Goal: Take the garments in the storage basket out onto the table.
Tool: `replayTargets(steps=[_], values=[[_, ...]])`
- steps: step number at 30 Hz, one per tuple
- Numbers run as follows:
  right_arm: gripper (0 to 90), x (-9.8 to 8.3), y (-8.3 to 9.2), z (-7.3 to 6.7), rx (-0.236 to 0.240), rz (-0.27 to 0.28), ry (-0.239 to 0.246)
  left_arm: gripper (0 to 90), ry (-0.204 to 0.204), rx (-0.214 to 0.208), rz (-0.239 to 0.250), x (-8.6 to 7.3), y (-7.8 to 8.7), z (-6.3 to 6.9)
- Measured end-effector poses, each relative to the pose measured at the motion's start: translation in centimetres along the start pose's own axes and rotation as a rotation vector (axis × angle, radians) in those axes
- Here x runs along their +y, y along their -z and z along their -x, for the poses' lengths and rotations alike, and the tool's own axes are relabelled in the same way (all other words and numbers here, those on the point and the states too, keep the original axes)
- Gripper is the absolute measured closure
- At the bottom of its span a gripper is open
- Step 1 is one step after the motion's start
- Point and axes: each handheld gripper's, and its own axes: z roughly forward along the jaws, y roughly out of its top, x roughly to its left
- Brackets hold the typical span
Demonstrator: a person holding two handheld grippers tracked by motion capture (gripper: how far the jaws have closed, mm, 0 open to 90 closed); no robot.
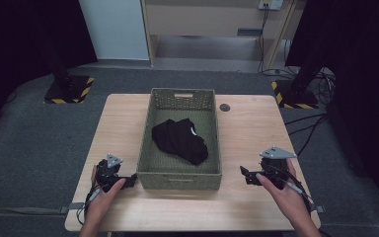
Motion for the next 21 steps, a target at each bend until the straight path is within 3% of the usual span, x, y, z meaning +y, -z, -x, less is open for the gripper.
replayTargets(steps=[21], values=[[2.8,4.2,1.0,-1.4,0.03,0.026,0.002,0.0,0.0,0.0,0.0,0.0,0.0,0.0]])
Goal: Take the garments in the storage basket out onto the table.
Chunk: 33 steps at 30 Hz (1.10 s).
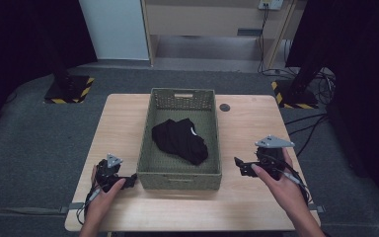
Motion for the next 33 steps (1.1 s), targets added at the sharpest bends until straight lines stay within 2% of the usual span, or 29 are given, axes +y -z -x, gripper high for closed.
replayTargets(steps=[15,19,33], values=[[2.7,4.0,-0.9,-2.8,0.039,0.007,0.054,0.0,0.0,0.0,0.0,0.0,0.0,0.0],[2.7,4.4,-1.4,-3.1,0.055,0.003,0.04,0.0,0.0,0.0,0.0,0.0,0.0,0.0],[2.7,5.9,-2.0,-4.3,0.067,0.007,0.064,0.0,0.0,0.0,0.0,0.0,0.0,0.0]])
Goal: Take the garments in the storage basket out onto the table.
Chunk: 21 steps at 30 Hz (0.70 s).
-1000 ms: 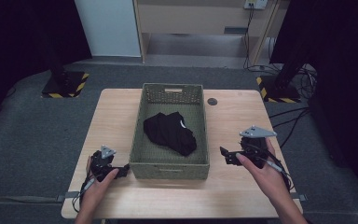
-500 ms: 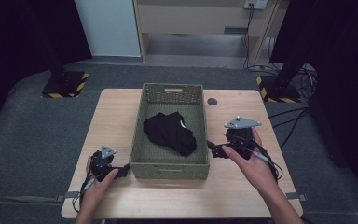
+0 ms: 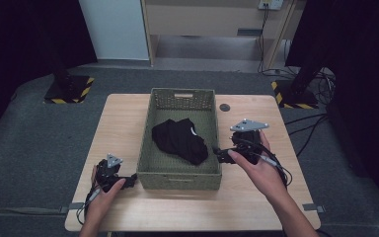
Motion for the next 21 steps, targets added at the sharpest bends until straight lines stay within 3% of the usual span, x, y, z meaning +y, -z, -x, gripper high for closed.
replayTargets(steps=[21], values=[[2.6,1.6,-1.8,-1.0,0.021,-0.013,0.005,0.0,0.0,0.0,0.0,0.0,0.0,0.0]])
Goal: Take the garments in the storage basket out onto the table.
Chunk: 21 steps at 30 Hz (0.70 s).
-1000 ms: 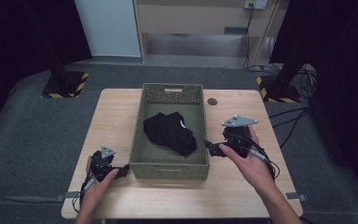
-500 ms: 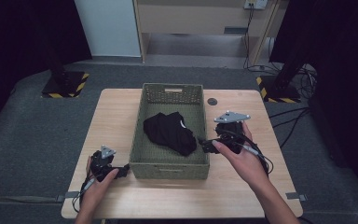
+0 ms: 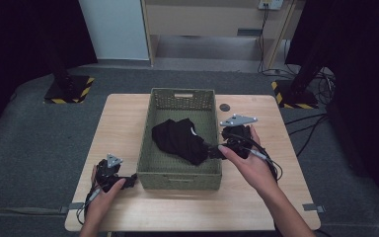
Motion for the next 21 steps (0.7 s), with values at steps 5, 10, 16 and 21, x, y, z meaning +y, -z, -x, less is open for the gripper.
replayTargets(steps=[5,10,16,21], values=[[2.6,0.4,-1.0,-0.4,0.007,-0.004,-0.003,0.0,0.0,0.0,0.0,0.0,0.0,0.0],[2.6,0.8,-1.9,-0.9,0.012,-0.012,-0.002,0.0,0.0,0.0,0.0,0.0,0.0,0.0],[2.6,1.1,-2.8,-1.3,0.02,-0.018,0.0,0.0,0.0,0.0,0.0,0.0,0.0,0.0],[2.6,1.2,-3.2,-1.5,0.022,-0.019,-0.001,0.0,0.0,0.0,0.0,0.0,0.0,0.0]])
